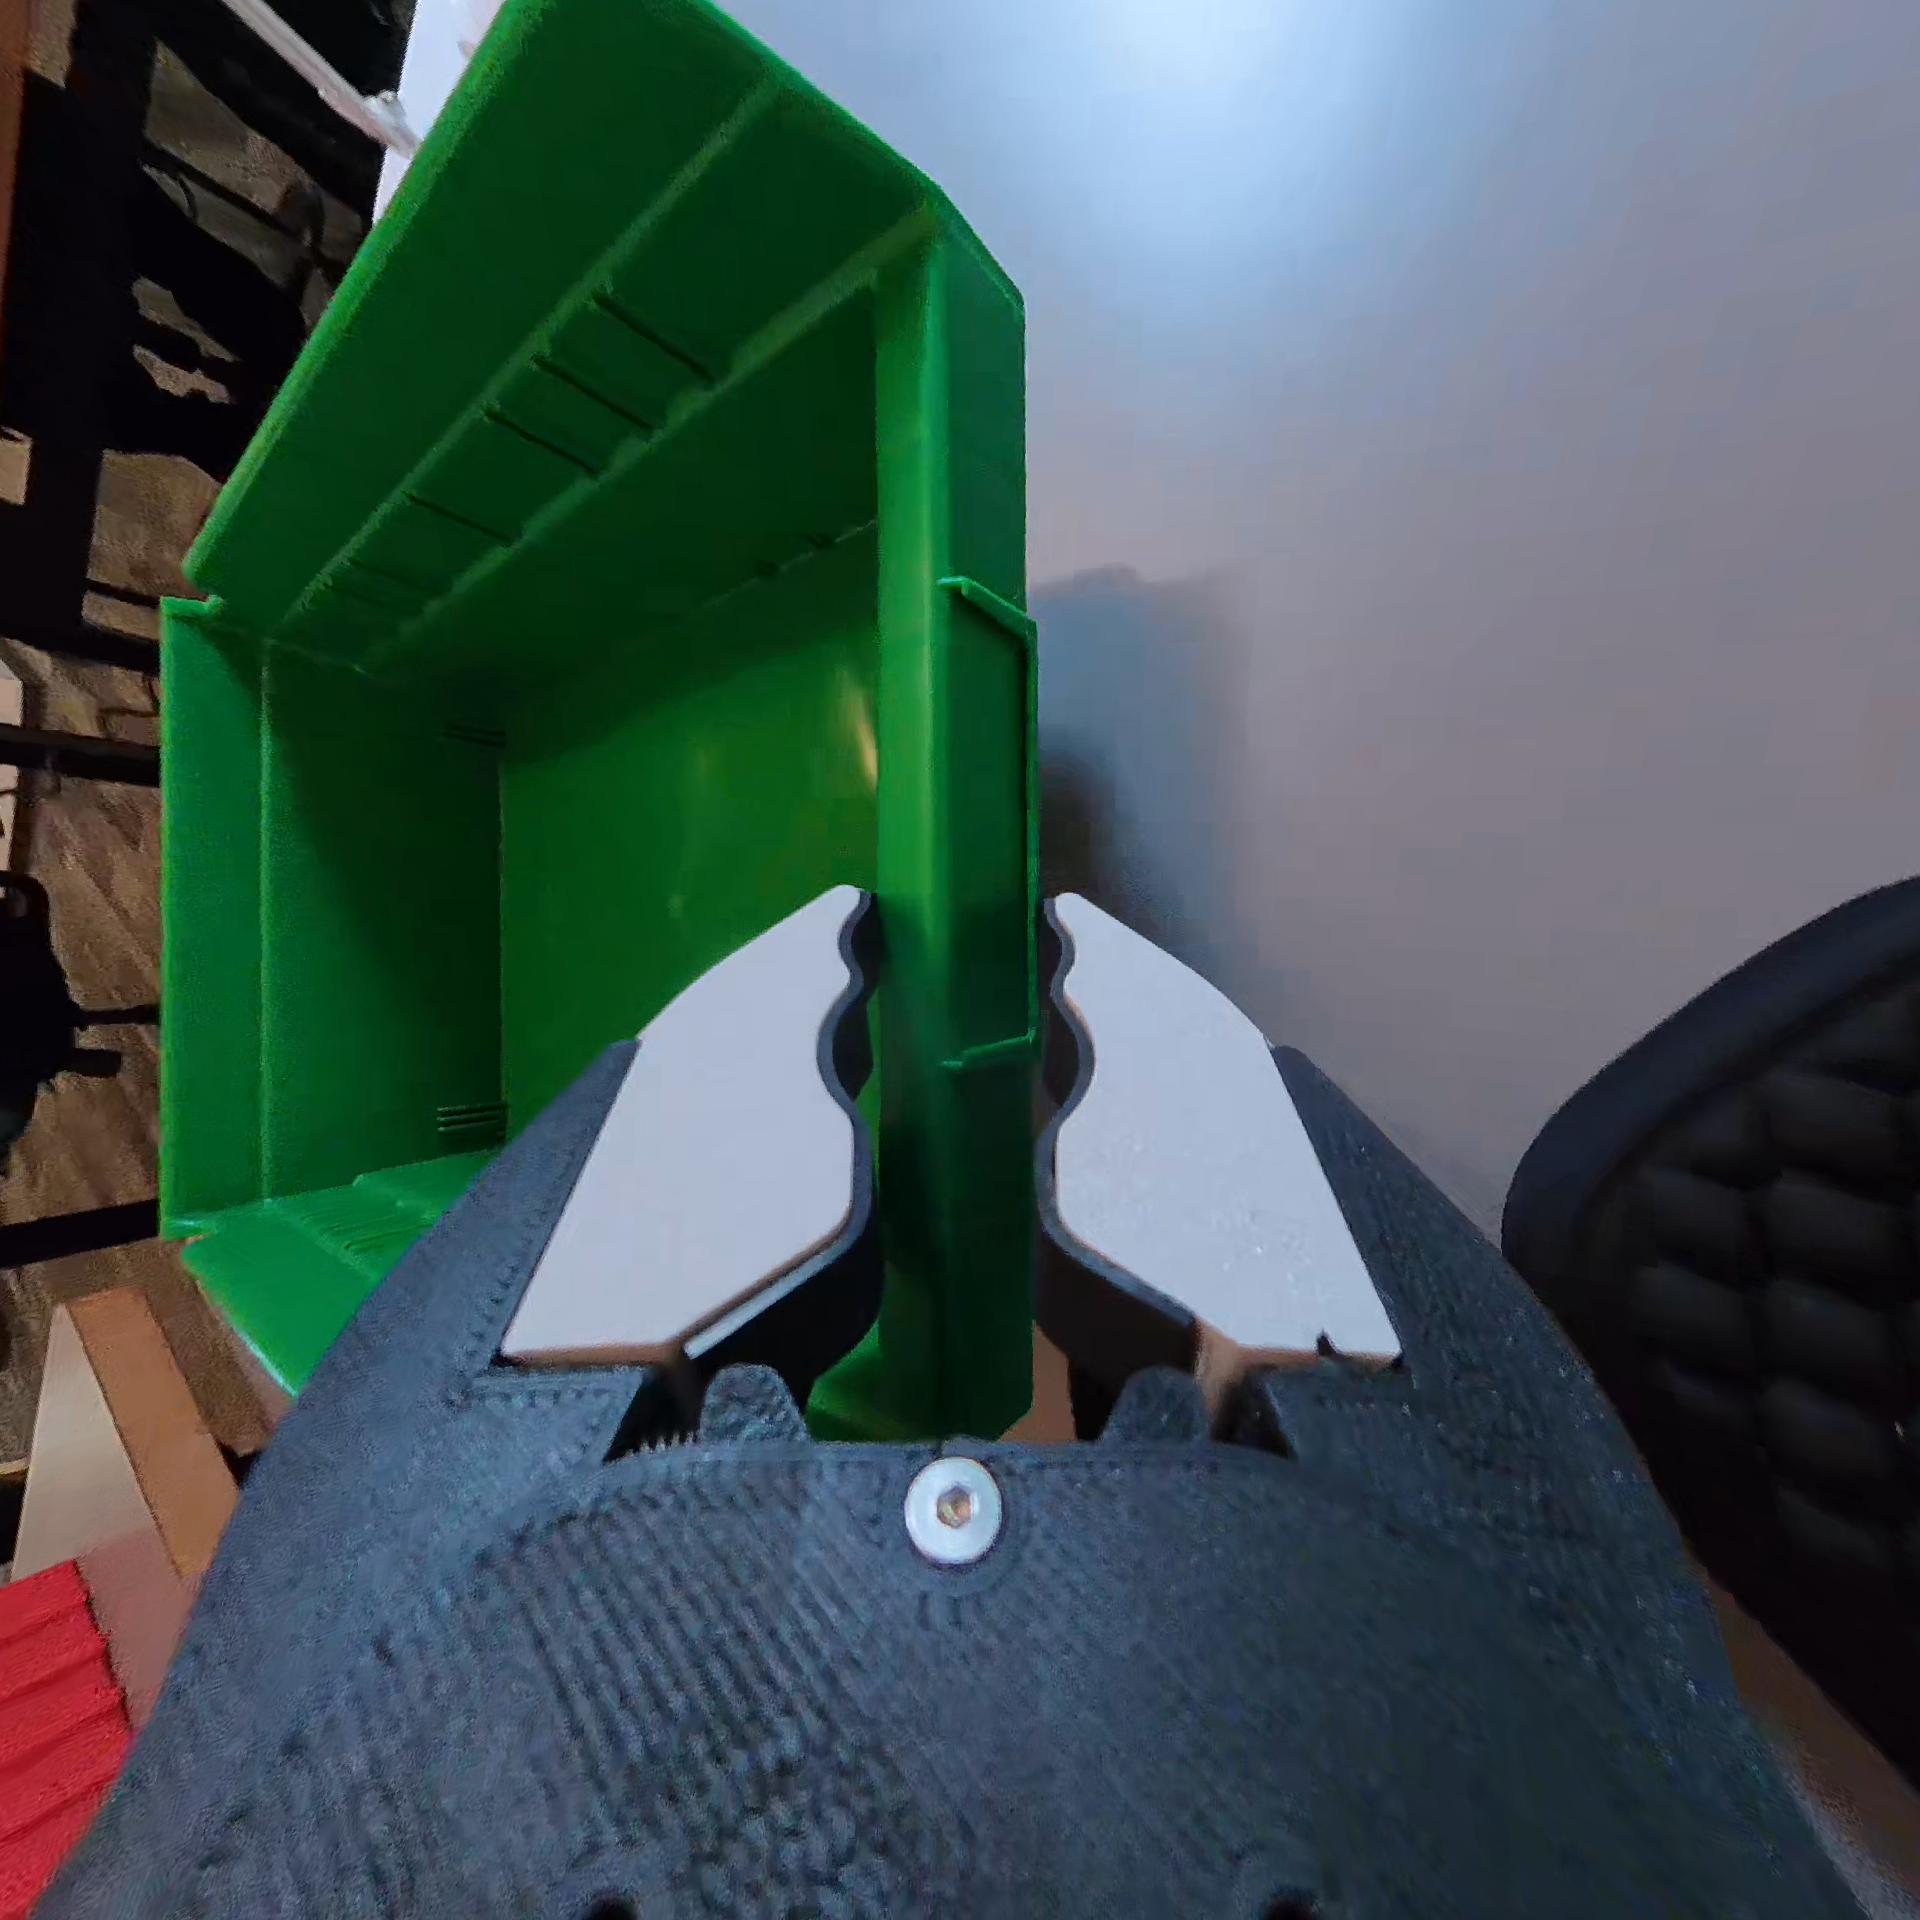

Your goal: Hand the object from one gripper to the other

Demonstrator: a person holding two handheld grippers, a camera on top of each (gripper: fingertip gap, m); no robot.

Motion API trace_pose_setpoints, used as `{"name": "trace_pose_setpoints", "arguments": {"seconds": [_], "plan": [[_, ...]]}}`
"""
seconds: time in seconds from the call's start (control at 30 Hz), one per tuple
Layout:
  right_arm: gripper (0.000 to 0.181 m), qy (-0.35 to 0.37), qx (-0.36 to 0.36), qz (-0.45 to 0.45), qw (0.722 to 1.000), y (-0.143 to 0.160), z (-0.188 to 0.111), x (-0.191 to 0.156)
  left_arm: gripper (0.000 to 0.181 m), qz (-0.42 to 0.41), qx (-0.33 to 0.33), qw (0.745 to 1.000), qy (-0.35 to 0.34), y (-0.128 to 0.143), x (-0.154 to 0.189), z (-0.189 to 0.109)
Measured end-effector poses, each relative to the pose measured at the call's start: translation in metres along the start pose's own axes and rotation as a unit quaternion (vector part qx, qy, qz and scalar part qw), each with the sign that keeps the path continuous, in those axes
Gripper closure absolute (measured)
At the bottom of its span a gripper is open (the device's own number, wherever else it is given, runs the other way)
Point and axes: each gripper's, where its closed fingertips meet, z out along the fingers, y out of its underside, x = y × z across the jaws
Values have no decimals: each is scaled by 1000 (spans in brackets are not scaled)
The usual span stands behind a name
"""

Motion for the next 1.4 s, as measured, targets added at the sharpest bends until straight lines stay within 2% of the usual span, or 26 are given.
{"name": "trace_pose_setpoints", "arguments": {"seconds": [0.03, 0.23, 0.43, 0.53, 0.6, 0.7, 0.8, 0.9, 1.03, 1.23, 1.27, 1.33, 1.4], "plan": [[164, 4, -2, 0, 1000, 2, -2, 2, 152, 11, 4, 1000, -2, -2, 6, 7], [153, -12, -33, -28, 999, 20, -12, -4, 152, 71, 44, 996, 7, -32, 30, 43], [140, -3, -107, -81, 991, 47, -20, -8, 152, 110, 91, 989, 33, -95, 40, 78], [139, -15, -133, -90, 987, 58, -20, -12, 152, 127, 138, 982, 35, -134, 46, 91], [139, -25, -158, -105, 982, 71, -14, -15, 157, 128, 203, 971, 20, -164, 45, 86], [140, 3, -218, -150, 964, 94, 2, -3, 148, 86, 248, 964, 31, -193, 42, 68], [151, 30, -264, -186, 946, 114, 24, 10, 148, 20, 295, 952, 81, -220, 56, 41], [151, 40, -270, -242, 931, 112, 31, 7, 148, -27, 313, 942, 119, -238, 77, 18], [151, 39, -260, -287, 921, 105, 22, -25, 147, -86, 296, 939, 153, -245, 108, 13], [150, 36, -185, -365, 912, 94, -19, -107, 146, -239, 289, 908, 185, -267, 140, 32], [151, 32, -170, -361, 916, 91, -31, -121, 143, -262, 287, 902, 188, -272, 142, 35], [159, 11, -106, -316, 943, 75, -58, -154, 133, -293, 286, 893, 188, -279, 145, 41], [155, -10, -18, -216, 976, 49, -92, -175, 128, -308, 282, 888, 192, -283, 153, 46]]}}
